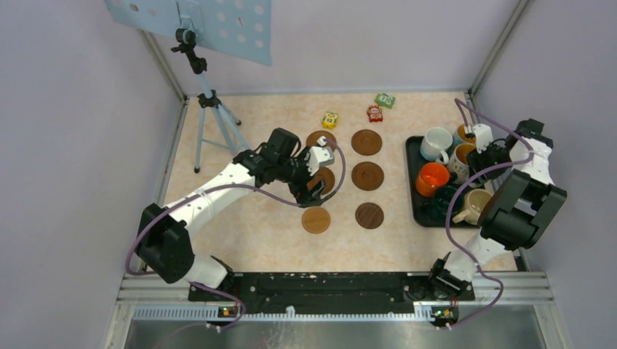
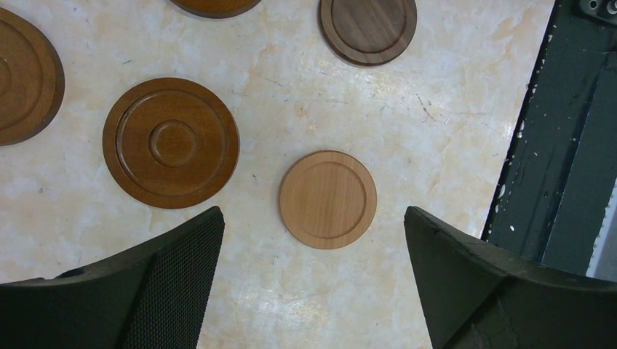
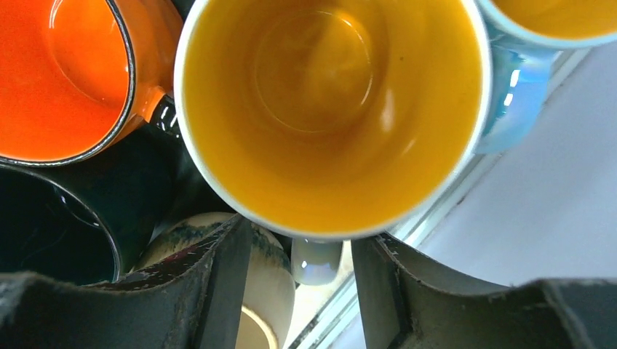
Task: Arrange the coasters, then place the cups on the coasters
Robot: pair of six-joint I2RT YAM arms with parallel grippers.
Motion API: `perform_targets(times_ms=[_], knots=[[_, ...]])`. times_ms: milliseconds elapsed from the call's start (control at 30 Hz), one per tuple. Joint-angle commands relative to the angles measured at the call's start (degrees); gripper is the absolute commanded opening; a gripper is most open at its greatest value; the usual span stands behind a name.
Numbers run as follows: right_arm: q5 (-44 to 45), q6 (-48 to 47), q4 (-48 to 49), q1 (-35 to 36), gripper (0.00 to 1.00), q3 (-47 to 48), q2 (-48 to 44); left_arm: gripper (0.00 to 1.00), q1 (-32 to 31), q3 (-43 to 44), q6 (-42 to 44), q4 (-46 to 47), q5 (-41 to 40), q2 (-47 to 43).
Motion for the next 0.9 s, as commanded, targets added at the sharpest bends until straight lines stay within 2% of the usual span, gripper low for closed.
perform_targets(times_ms=[0, 233, 400, 667, 867], knots=[[-4.02, -0.72, 4.71, -0.49, 0.51, -2.39, 0.99, 0.99, 0.48, 2.16, -0.58, 1.29, 1.16, 0.79], [-5.44, 0.66, 9.81, -0.49, 0.43, -5.85, 0.72, 0.99, 0.6, 2.53, -0.66, 1.28, 1.44, 1.61], [-6.09, 1.86, 11.35, -0.57, 0.26, -6.51, 0.19, 0.99, 0.81, 2.47, -0.74, 1.26, 1.2, 2.12], [-7.61, 3.06, 8.28, -1.96, 0.01, -5.2, -3.71, 0.99, 0.92, 2.81, -0.66, 1.29, 1.36, 2.33], [-10.67, 4.9, 7.14, -4.3, 0.0, -4.95, -7.48, 0.99, 1.05, 2.55, -0.67, 1.36, 1.41, 1.88]])
